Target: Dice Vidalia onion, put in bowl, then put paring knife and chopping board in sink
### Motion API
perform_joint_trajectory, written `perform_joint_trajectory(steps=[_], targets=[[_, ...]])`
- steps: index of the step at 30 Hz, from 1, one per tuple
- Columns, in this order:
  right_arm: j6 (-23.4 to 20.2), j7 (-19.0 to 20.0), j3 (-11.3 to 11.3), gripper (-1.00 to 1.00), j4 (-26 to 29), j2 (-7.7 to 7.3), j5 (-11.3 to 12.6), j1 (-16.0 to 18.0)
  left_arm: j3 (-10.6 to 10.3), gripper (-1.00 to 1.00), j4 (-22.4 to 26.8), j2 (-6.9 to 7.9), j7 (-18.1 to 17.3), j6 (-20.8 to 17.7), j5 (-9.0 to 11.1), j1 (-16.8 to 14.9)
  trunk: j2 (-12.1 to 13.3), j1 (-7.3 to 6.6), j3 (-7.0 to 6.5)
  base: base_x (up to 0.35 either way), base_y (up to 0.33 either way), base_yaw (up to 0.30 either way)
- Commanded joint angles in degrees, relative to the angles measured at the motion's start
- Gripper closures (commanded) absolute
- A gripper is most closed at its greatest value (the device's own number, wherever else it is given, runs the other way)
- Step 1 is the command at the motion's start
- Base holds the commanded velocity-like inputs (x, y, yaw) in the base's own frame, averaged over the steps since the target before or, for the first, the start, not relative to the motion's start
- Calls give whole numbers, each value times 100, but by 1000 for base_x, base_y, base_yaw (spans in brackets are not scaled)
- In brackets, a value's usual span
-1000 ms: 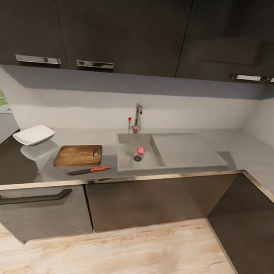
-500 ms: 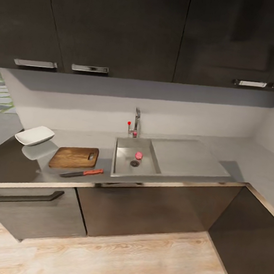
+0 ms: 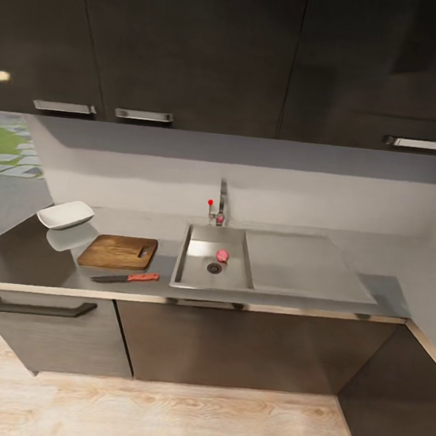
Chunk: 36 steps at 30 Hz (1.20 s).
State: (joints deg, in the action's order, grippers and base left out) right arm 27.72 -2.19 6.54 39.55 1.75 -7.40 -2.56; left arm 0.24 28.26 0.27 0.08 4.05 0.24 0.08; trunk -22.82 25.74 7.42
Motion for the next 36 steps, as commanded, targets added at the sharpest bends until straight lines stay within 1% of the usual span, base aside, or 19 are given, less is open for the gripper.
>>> perform_joint_trajectory(steps=[1,5,9,17,19,22,24,25,27,28,31,32,33,36], targets=[[0,-21,-3,-100,7,1,-51,-1,2,-100,6,0,1,8,2,1,-9,4,2,45,-304,220],[-3,-16,-3,-100,8,1,-51,0,2,-100,5,0,1,8,2,1,-9,4,-24,19,-304,203],[-9,-1,3,-100,9,-1,-51,-2,2,-100,4,2,1,7,2,1,-9,4,-33,4,-270,74],[-17,8,-8,-100,9,-7,-51,-4,4,-100,11,12,1,8,1,1,-9,4,-34,0,-48,8],[-24,4,-27,-100,9,-8,-51,-2,10,-100,12,34,1,4,1,1,-9,4,-34,0,-3,0],[-30,-12,-39,-100,9,-8,-55,-1,17,-100,81,139,7,-6,8,1,-9,4,-34,0,-1,0],[-36,-21,-45,-100,9,-8,-57,-2,19,-100,392,170,18,-23,10,1,-9,4,-34,0,0,0],[-36,-22,-45,-100,9,-8,-57,-3,19,-100,485,172,21,-29,10,1,-9,4,-34,0,0,0],[-34,-25,-46,-100,9,-10,-58,-4,36,-100,892,180,30,-60,11,1,-9,4,-34,0,0,0],[-35,-26,-46,-100,9,-11,-59,-3,45,-100,999,180,31,-71,11,1,-9,4,-34,0,0,0],[-34,-27,-47,-100,9,-10,-59,-3,152,-100,1656,177,35,-244,16,1,-9,4,-34,0,0,0],[-35,-27,-47,-100,9,-9,-59,-4,171,-100,1762,175,35,-308,17,1,-9,4,-34,0,0,0],[-36,-27,-47,-100,9,-11,-58,-4,207,-100,1971,172,35,-475,18,1,-9,4,-34,0,0,0],[-38,-27,-47,-100,9,-13,-56,-3,263,-100,2975,168,30,-1377,20,1,-9,4,-34,0,0,0]])
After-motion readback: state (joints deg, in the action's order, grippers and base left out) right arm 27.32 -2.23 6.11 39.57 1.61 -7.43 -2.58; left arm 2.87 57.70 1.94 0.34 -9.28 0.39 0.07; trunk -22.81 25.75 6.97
